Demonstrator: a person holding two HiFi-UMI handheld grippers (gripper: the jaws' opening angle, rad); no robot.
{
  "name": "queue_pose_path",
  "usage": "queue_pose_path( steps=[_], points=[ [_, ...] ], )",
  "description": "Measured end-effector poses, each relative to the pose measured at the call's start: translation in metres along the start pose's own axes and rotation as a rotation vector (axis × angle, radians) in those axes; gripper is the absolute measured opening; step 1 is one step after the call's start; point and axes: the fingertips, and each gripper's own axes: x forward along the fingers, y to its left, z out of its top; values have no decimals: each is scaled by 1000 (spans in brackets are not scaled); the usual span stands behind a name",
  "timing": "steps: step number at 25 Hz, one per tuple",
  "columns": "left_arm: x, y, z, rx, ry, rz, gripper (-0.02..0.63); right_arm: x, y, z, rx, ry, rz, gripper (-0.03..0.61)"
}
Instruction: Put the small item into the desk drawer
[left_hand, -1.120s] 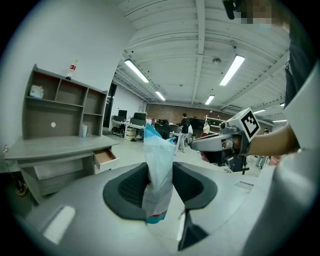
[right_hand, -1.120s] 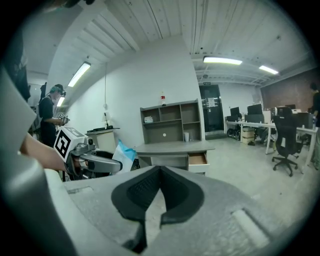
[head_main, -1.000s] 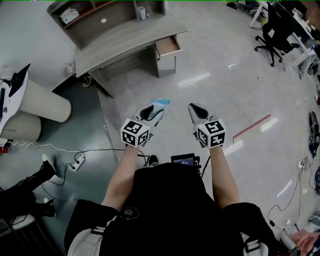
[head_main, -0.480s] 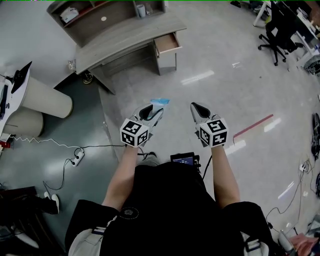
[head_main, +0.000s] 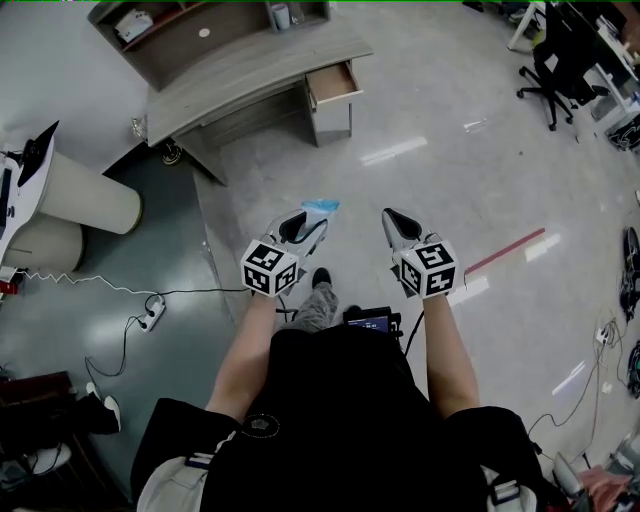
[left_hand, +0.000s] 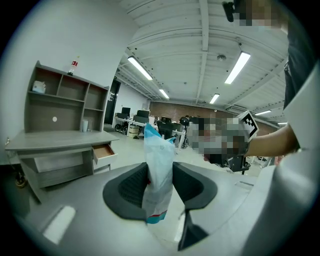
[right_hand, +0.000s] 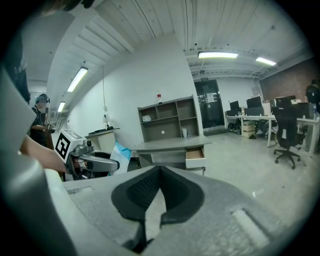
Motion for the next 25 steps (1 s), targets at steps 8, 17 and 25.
queue_pose_path(
  steps=[8,17,25],
  points=[
    [24,31,8,-11,1,-24,160,22,-19,13,0,14,-38,0],
    [44,87,19,-30,6,-37,160,77,-31,34,-16,37,-43,0],
    [68,140,30,-38,12,-58,159,131,-41,49,-17,64,-58,0]
  ],
)
